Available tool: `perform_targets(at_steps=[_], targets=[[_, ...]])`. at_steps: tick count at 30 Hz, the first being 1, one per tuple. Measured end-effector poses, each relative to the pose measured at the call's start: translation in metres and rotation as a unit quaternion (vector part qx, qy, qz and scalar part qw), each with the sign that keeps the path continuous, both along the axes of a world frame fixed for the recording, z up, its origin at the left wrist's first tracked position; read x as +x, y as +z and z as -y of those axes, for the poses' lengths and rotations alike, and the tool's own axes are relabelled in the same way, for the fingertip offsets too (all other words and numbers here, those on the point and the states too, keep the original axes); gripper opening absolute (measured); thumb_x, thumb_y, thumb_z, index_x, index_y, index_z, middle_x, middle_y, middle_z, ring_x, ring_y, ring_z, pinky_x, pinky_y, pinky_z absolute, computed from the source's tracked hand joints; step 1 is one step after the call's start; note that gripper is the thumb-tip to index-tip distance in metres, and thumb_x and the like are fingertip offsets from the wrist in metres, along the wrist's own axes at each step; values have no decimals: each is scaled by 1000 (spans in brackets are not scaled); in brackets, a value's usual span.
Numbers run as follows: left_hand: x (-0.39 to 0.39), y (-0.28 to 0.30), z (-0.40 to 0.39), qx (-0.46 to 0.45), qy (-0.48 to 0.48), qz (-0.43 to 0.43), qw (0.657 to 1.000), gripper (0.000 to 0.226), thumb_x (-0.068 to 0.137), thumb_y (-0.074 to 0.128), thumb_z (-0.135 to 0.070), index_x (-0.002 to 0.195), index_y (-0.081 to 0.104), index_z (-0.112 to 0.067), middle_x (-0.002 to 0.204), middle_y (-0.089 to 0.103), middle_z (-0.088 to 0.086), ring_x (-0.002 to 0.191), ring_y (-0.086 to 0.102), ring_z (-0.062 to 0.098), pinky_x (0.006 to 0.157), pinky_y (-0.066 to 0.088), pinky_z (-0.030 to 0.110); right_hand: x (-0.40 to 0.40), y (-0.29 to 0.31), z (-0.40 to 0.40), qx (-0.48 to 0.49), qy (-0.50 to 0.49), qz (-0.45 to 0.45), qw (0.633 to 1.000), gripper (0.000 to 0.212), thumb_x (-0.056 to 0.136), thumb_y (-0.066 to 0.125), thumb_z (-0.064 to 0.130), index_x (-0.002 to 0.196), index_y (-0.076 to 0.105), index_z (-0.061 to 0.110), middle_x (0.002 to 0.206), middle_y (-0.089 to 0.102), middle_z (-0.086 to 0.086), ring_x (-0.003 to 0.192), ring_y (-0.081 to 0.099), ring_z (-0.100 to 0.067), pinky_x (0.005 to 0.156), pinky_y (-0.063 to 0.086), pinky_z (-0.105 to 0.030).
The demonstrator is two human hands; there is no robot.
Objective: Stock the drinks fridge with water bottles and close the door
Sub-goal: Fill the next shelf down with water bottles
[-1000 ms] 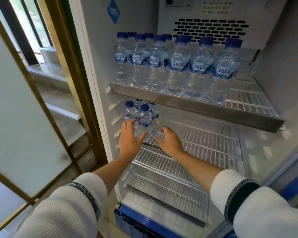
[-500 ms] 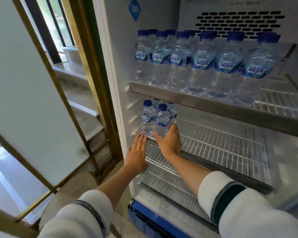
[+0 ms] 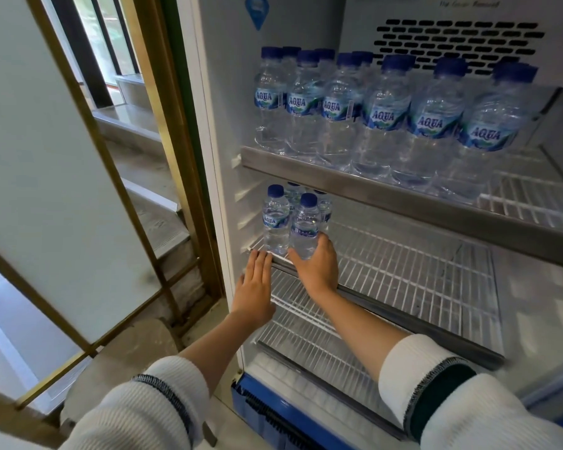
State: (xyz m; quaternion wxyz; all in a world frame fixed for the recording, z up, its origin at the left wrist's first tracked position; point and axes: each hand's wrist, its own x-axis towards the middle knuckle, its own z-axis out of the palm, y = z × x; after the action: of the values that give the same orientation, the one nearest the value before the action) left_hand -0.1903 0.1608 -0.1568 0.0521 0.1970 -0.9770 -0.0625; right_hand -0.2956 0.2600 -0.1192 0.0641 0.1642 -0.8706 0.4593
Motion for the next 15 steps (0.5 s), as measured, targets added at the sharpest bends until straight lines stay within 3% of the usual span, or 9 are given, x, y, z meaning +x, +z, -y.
perform_targets(at_steps=[6,9,15], targets=[[-4,-1,0,9,3,11,1000,108,83,65,-24,150,-18,-12,159,-23,5,143,-27,24,119,16,50,1,8,7,19,-57,0,998,68,69,79,50,118,50,13,122,59,-5,113,56,-24,94,42,-42],[-4,1,2,6,-3,14,1000,106,84,63,-22,150,-19,-11,159,-24,6,143,-28,25,119,16,49,4,9,9,24,-74,3,997,78,63,80,58,117,49,12,119,58,-5,108,57,-24,91,47,-43],[-3,6,6,5,-17,27,999,109,84,66,-28,151,-18,-12,159,-22,4,143,-27,24,119,19,49,3,7,7,0,-39,-12,999,61,73,79,42,119,50,12,118,62,-7,103,61,-25,89,51,-46]])
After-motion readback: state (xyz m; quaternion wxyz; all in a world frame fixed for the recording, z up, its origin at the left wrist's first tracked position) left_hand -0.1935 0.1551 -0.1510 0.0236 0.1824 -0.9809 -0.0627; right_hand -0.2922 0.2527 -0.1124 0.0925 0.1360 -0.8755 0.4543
